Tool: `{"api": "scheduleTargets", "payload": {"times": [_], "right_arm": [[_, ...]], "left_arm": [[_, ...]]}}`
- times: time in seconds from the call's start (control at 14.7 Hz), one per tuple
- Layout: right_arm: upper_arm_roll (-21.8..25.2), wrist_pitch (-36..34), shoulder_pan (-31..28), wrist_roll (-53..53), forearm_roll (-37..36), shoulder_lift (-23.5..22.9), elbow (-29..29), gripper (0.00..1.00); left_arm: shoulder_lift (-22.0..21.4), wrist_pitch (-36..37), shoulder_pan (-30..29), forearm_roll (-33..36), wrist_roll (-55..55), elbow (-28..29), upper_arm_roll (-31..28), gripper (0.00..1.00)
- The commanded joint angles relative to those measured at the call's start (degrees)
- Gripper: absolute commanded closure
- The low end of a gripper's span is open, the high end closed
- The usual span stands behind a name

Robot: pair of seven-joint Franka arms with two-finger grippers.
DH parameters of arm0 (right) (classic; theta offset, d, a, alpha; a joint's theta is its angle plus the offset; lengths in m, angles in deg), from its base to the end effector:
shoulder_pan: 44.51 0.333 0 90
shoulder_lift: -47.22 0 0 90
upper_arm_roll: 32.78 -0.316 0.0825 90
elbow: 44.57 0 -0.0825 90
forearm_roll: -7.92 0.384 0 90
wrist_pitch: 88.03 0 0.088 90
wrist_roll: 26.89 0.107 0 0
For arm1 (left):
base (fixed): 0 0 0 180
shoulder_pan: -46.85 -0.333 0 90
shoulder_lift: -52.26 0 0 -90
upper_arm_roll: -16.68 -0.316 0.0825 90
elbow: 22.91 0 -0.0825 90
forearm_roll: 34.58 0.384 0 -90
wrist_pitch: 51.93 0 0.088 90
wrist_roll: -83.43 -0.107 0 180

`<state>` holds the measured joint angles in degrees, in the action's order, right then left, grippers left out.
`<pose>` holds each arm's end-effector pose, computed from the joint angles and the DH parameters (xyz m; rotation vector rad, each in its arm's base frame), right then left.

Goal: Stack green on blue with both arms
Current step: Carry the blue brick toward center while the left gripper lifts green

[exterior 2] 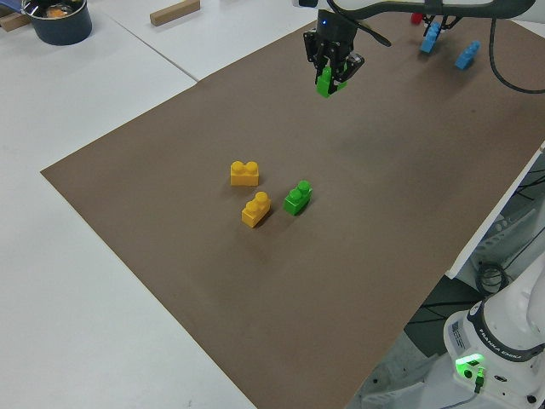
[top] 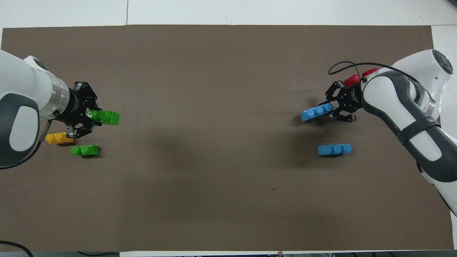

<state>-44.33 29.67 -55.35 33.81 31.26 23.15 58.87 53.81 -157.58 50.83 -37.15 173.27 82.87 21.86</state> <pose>0.6305 0.0204 0.3092 -2.2575 1.6811 0.5170 0.5593 -0.0933 0.5016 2.3752 2.0433 -0.0839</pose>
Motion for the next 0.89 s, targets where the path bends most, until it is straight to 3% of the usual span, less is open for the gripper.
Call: {"api": "scheduleTargets", "payload": {"times": [0.0,0.41,0.82], "right_arm": [[0.0,-1.3,4.5,8.5,1.2,3.3,-0.3,1.0],[0.0,1.6,14.3,22.1,3.4,4.7,-1.0,1.0],[0.0,14.7,24.7,31.8,7.5,4.0,1.7,1.0]], "left_arm": [[-1.1,0.9,-0.3,-1.1,1.0,-0.1,0.2,1.0],[-1.6,0.8,0.3,-1.1,4.0,-0.3,0.3,1.0],[-1.7,0.7,1.6,-1.1,7.3,-0.4,0.6,1.0]]}}
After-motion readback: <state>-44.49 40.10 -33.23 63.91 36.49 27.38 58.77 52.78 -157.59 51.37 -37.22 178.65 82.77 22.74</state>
